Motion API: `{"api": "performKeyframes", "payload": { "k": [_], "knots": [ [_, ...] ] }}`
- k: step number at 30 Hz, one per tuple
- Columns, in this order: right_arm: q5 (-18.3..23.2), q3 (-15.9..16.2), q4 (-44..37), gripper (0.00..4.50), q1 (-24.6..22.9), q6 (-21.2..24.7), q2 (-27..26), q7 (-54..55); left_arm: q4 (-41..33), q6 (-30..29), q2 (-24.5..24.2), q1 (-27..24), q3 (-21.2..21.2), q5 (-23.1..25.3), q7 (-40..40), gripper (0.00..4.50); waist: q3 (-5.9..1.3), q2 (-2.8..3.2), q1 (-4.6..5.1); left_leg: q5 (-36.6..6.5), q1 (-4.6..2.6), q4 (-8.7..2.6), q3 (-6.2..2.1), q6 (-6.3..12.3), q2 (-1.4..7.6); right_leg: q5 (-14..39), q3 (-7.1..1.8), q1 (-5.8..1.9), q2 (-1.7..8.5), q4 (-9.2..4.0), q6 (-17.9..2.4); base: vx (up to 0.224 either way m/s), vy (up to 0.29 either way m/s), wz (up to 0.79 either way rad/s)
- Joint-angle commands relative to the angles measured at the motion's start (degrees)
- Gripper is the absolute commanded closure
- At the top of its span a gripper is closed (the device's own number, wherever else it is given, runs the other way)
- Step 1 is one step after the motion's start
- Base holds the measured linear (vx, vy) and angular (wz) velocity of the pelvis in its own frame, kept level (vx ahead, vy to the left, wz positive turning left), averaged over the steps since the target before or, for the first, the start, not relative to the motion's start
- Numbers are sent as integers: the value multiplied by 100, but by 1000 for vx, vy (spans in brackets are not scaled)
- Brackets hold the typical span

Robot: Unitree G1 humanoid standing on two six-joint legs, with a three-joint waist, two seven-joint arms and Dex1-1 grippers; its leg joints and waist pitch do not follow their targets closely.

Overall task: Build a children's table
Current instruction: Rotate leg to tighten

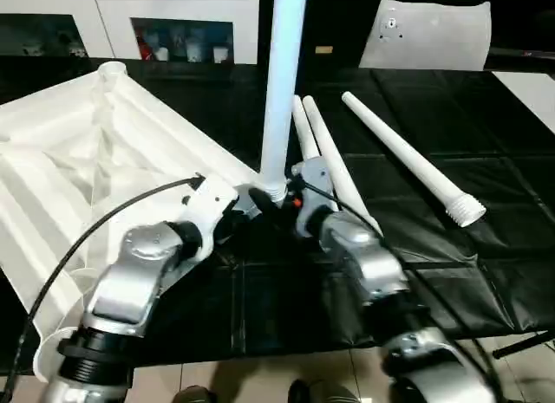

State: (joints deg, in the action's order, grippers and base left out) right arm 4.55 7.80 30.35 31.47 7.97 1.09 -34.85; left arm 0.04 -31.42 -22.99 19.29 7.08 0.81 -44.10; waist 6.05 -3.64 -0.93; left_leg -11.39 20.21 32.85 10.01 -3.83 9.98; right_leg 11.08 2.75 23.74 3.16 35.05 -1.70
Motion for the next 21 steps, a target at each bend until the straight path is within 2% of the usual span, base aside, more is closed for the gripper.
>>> {"api": "performKeyframes", "payload": {
  "k": [1,4,5,6,8,9,10,13,16,19,20,21],
  "knots": [
    [5,185,-206,5,13,-98,128,-522,291,412,-148,-19,114,-71,-441,450,-343,23,-4,-307,17,-327,-68,587,273,423,-326,-325,453,-356,-1215,0,0,0],
    [24,138,-185,5,113,-210,459,-875,471,909,-441,-3,273,-134,-1023,450,-344,40,-24,-324,-2,-325,-69,625,284,529,-328,-317,475,-355,-1322,0,0,0],
    [55,119,-188,5,143,-218,567,-1038,540,1040,-550,11,336,-173,-1260,450,-345,15,-22,-327,-4,-324,-65,648,283,534,-325,-319,466,-358,-1335,0,0,0],
    [90,128,-190,5,170,-218,680,-1255,622,1208,-661,39,404,-209,-1528,450,-343,33,-40,-321,-16,-326,-63,639,295,531,-328,-314,472,-346,-1372,0,0,0],
    [83,216,-187,5,192,-249,847,-1584,686,1318,-789,79,459,-315,-1933,450,-342,48,-83,-296,-50,-322,-46,638,312,437,-325,-290,463,-325,-1456,0,0,0],
    [83,216,-187,5,192,-249,847,-1584,686,1318,-789,79,459,-315,-1933,450,-344,50,-92,-281,-54,-325,-48,629,316,398,-322,-290,463,-315,-1480,0,0,0],
    [125,324,-233,5,196,-221,983,-1857,801,1437,-919,147,514,-440,-2268,450,-334,45,-95,-252,-48,-326,-45,620,318,316,-323,-289,463,-306,-1515,0,0,0],
    [138,434,-226,5,236,-237,1095,-2146,1058,1711,-1094,295,604,-436,-2652,450,-345,37,-118,-251,-52,-321,-48,645,302,264,-320,-305,468,-298,-1522,0,0,0],
    [161,511,-185,5,274,-262,1146,-2412,1273,1891,-1212,420,666,-434,-2949,450,-339,34,-134,-351,-51,-329,-55,558,313,393,-328,-315,495,-315,-1520,0,0,0],
    [245,559,-64,39,353,-228,1158,-2843,1589,2163,-1336,636,773,-436,-3404,450,-339,33,-138,-433,-57,-335,-57,509,314,515,-330,-314,500,-319,-1502,0,0,0],
    [253,563,-47,39,365,-218,1157,-2877,1624,2187,-1345,661,784,-435,-3442,450,-342,33,-136,-402,-53,-334,-58,514,317,472,-329,-316,498,-309,-1512,0,0,0],
    [262,569,-28,58,380,-205,1156,-2915,1664,2215,-1356,690,796,-433,-3485,450,-335,33,-139,-377,-49,-334,-56,505,324,407,-327,-312,496,-300,-1528,0,0,0]
  ]
}}
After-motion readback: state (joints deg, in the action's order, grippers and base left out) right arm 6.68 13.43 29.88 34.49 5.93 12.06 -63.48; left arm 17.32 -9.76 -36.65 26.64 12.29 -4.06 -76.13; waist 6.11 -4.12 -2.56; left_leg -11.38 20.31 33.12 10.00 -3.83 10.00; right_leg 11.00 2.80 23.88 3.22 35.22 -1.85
